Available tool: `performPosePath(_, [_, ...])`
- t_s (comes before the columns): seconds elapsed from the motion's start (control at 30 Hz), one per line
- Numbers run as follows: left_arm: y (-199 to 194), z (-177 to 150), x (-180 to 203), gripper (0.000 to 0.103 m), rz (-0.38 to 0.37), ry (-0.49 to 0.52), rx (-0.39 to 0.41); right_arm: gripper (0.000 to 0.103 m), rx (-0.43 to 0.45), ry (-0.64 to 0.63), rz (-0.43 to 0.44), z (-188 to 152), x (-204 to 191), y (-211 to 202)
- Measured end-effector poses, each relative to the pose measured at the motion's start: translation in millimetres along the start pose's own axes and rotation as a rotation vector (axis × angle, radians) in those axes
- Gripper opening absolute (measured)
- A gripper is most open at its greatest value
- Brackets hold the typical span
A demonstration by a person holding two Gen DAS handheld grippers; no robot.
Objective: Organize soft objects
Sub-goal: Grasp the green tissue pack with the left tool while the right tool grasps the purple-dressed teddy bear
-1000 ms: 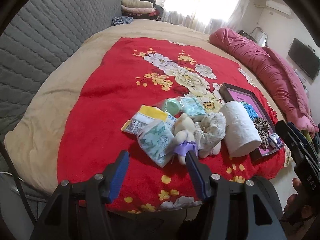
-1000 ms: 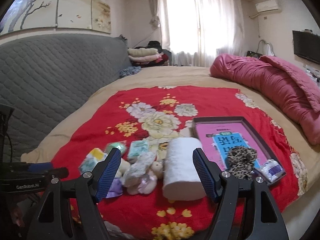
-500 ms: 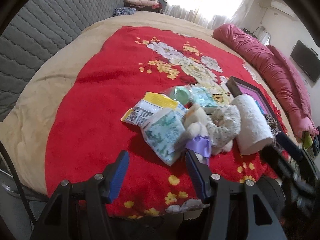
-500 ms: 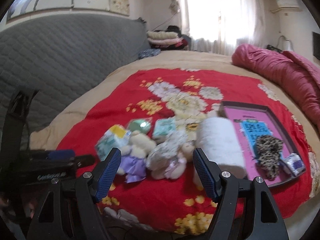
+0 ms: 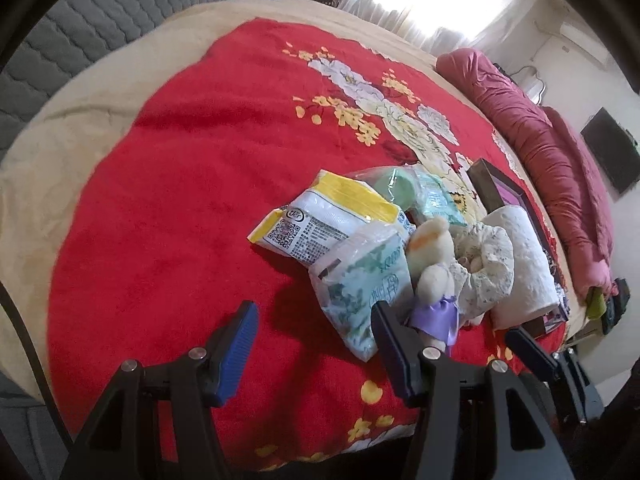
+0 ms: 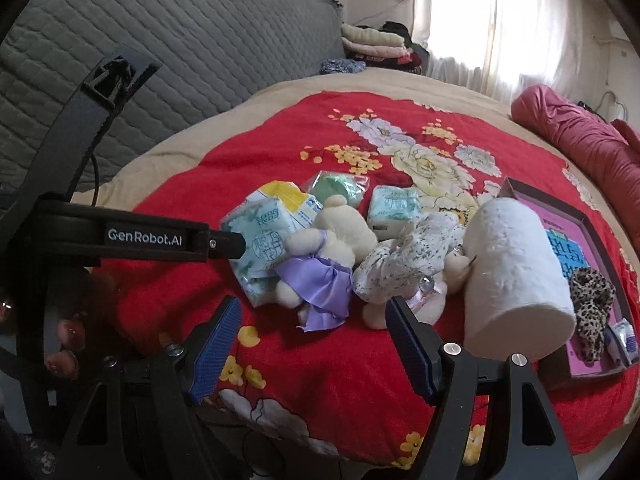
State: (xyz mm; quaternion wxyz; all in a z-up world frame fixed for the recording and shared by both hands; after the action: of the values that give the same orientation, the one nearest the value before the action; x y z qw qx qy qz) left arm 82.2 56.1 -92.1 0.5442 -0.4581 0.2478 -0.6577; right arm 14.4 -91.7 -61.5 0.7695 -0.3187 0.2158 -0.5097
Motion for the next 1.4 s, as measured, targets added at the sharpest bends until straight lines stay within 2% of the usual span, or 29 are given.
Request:
performPosePath(0.13, [7.6,3.9,-1.6,0.058,-0.055,-0.019,-0.009,0.075,-0.012,-0.013,-0.006,-1.3,-2.0,12.1])
performPosePath(0.3, [14.5,8.5,0.1,0.058,-0.085,-0.010,-0.009,0.075,-0.020,-0.032,-0.040,-0.3,-2.6,29.9])
performPosePath(0.57, [23.8,11.5,1.9,0.055,-0.146,-0.019,-0.015,0.074,0.010,-0.069,-0.054,8.2,-3.4,46.1])
performPosePath(0.73, [29.0,11.0,5.8,0.053,-0.169,-0.003,-0.017,0.051,-0.007,-0.081,-0.062,10.4,0.6,58.9])
performPosePath(0.83, [32.1,9.9,8.8,0.051,-0.177,0.012,-0.023,0.047,-0.007,-0.091,-0.053,10.9,2.4,60.5])
performPosePath(1.07, [35.3,8.6,18.8,0.040,-0.187,0.066,-0.009,0.043,0.009,-0.054,-0.011,14.3,8.5,49.7])
performPosePath(1.17, [33.5,7.6,21.8,0.032,-0.192,0.084,0.000,0.043,0.014,-0.028,0.011,15.6,11.6,43.4])
performPosePath(1.4, [18.6,9.9,22.0,0.022,-0.208,0.100,0.068,0.041,0.022,0.030,0.045,14.5,18.3,30.6])
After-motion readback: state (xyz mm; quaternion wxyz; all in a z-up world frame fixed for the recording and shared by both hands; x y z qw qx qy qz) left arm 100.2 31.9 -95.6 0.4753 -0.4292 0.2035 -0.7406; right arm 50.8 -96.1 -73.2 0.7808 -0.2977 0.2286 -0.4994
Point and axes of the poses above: each gripper's, at about its wrist camera, not at the fingertips, and y roughly the way its jaws point, x to its right, z to its top, the point moved 4 cm from there along y, roughly the way its jaws point, and after that the axes turned 2 degrees about y, right-handed, at the moved point
